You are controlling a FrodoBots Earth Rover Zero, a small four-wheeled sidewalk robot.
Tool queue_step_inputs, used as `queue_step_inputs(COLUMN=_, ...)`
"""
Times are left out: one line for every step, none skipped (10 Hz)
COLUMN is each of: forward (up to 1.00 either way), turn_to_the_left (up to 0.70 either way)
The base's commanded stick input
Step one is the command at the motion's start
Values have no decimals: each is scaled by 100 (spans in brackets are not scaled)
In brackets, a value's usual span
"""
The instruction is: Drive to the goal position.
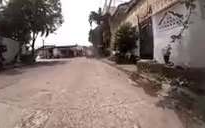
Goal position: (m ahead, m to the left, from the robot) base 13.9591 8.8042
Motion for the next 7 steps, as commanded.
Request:
queue_step_inputs(forward=70, turn_to_the_left=35)
queue_step_inputs(forward=70, turn_to_the_left=35)
queue_step_inputs(forward=70, turn_to_the_left=35)
queue_step_inputs(forward=70, turn_to_the_left=35)
queue_step_inputs(forward=70, turn_to_the_left=0)
queue_step_inputs(forward=70, turn_to_the_left=0)
queue_step_inputs(forward=70, turn_to_the_left=0)
